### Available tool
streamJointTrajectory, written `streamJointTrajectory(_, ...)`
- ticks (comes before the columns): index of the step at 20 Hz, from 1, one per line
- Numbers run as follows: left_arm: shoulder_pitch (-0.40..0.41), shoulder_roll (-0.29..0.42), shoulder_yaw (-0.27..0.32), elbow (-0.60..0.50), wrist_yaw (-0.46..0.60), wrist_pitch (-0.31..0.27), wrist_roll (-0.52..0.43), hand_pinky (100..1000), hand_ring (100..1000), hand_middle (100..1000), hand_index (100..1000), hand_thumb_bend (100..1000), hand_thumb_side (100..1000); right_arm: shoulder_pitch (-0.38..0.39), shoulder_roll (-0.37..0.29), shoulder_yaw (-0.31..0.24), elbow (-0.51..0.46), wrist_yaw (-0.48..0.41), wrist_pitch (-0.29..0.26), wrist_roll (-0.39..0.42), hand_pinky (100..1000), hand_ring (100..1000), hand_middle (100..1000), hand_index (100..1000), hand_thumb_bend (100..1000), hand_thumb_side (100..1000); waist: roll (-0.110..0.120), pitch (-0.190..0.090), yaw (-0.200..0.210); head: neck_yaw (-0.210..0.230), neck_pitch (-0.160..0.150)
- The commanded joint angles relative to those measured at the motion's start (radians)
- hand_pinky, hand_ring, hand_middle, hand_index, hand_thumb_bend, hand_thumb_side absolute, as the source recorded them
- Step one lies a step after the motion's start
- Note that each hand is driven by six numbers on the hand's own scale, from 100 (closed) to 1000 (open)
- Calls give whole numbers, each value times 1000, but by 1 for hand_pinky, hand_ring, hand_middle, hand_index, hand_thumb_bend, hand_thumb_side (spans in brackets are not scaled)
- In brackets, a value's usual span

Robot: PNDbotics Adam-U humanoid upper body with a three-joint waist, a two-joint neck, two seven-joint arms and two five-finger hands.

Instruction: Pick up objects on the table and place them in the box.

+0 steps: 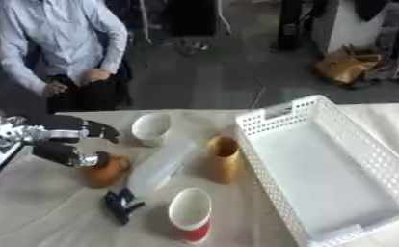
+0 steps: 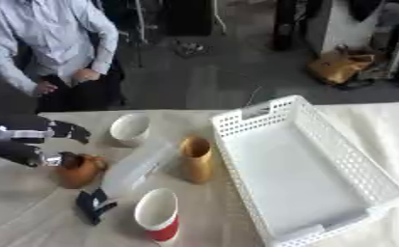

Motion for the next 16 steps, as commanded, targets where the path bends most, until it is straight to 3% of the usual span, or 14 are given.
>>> streamJointTrajectory(1,-18,8,5,28,-19,-36,16,1000,1000,1000,1000,180,1000,-14,-6,-4,-21,-9,-5,-1,707,798,778,678,100,1000,-2,-15,-2,6,2)
streamJointTrajectory(16,-16,-60,-8,148,-113,-89,54,1000,1000,1000,1000,171,1000,-16,0,-10,-21,-24,-6,-1,704,790,761,673,100,1000,-12,-7,-9,17,-10)
